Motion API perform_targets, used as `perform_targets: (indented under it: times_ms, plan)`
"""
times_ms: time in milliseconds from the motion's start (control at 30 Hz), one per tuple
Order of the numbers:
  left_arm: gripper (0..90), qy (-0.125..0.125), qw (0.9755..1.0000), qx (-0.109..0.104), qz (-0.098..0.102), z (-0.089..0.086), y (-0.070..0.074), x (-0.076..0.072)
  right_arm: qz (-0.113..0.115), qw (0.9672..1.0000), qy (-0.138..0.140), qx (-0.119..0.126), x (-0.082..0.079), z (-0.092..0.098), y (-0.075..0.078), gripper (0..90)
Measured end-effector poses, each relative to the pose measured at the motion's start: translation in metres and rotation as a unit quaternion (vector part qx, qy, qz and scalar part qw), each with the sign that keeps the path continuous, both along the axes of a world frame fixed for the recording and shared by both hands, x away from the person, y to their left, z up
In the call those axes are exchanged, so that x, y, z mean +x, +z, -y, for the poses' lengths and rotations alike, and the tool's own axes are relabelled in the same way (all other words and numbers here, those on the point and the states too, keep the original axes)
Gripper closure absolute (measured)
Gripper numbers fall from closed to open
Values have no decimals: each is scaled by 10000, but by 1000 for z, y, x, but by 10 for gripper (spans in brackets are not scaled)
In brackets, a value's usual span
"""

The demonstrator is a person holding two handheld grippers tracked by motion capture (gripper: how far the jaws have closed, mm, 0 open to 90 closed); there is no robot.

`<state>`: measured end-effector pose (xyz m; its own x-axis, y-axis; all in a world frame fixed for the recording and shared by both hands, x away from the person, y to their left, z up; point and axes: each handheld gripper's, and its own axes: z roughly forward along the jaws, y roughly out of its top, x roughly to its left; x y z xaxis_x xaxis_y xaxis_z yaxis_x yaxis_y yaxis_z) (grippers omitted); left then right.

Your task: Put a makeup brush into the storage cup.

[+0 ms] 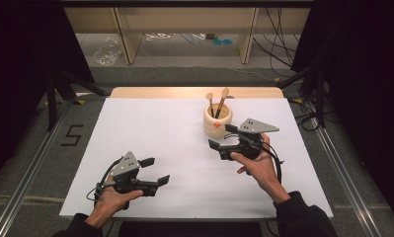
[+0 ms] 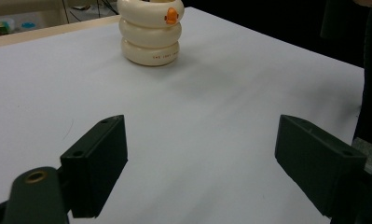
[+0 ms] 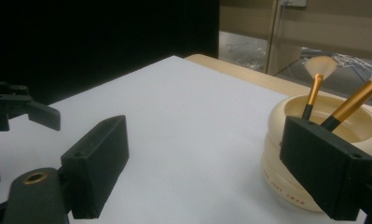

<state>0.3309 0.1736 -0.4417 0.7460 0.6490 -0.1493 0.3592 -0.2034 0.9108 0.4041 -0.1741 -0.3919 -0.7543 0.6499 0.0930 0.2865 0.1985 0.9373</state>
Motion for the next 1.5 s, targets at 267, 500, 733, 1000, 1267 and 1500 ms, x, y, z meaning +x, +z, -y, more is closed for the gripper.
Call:
perform_targets:
  times_ms: [267, 500, 733, 1000, 1267, 1500]
  plan:
    - [169, 14, 10000, -3, -12, -1, 0, 0, -65, 9999, 3, -86, -7, -2, -6, 162]
    - [169, 3, 10000, 9, -11, -1, 0, 0, 52, 9998, 34, -199, -13, -4, -5, 162]
    - [169, 11, 10000, 7, -12, -1, 0, 0, 27, 9998, 19, -190, -17, -3, -12, 163]
    - [169, 18, 10000, -5, -30, -1, -1, 0, 27, 10000, 10, -51, -22, 0, -15, 165]
    - [169, -1, 10000, -28, 6, 0, -1, -1, -17, 10000, 16, 3, -32, 3, -22, 164]
    - [169, 5, 10000, 5, -5, 0, -1, -1, -39, 10000, -61, 62, -41, 10, -24, 164]
